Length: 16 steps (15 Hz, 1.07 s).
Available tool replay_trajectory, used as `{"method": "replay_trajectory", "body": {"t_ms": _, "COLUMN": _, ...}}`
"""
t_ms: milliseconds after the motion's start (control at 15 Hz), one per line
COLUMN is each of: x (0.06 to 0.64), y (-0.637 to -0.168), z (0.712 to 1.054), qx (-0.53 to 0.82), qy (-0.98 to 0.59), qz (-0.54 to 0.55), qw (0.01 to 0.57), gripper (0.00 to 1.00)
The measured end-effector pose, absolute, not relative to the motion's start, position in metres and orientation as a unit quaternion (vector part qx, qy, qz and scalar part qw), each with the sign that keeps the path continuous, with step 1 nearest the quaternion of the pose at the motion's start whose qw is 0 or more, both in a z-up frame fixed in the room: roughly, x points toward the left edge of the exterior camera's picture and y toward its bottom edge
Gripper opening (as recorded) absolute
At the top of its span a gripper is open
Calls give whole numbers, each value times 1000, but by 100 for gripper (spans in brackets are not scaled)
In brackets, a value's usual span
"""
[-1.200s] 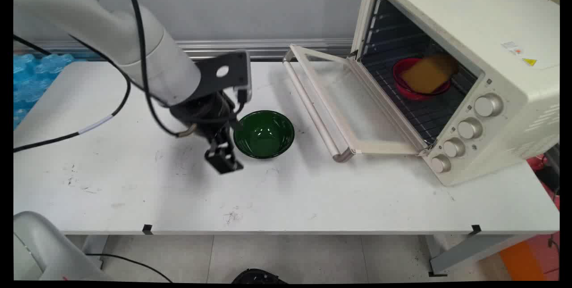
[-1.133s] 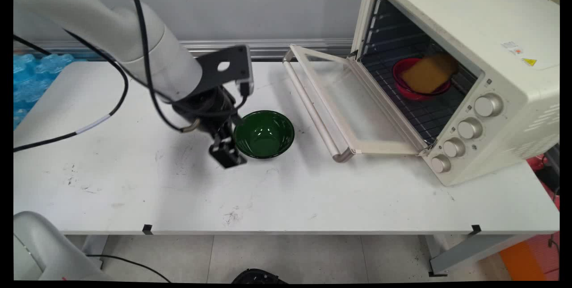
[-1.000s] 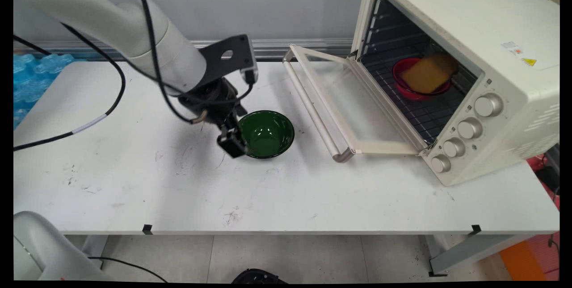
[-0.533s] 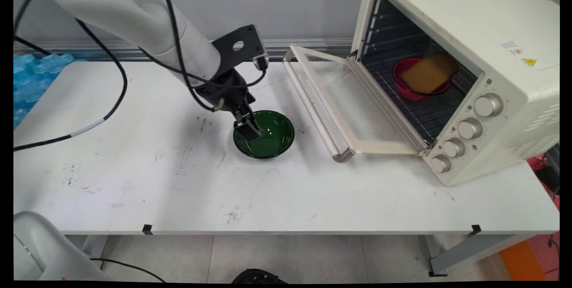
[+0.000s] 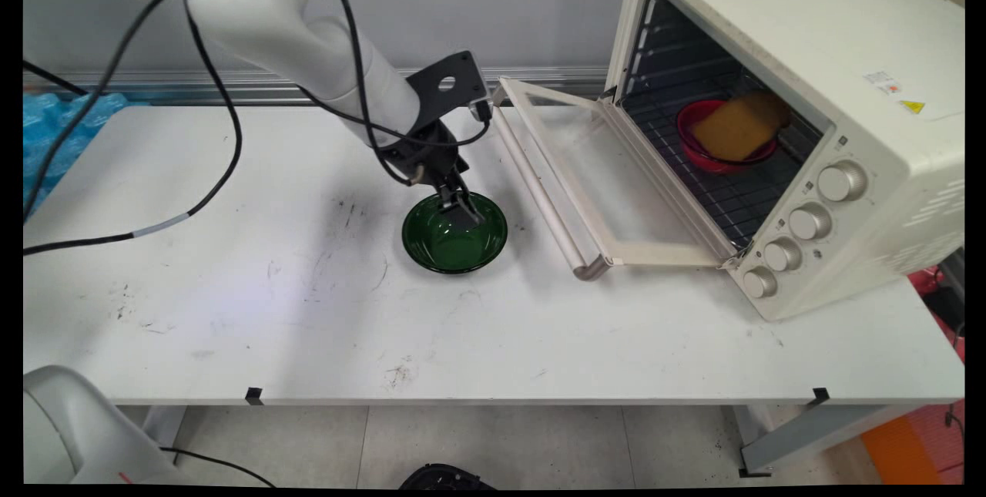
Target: Close the oven
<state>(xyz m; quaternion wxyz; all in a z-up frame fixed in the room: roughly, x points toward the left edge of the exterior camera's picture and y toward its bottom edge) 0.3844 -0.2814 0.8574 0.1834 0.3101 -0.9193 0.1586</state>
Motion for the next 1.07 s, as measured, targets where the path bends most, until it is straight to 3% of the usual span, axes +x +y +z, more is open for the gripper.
{"method": "replay_trajectory", "body": {"t_ms": 1067, "x": 391, "y": -347, "z": 806, "qx": 313, "qy": -913, "qz": 138, "qw": 224, "gripper": 100}}
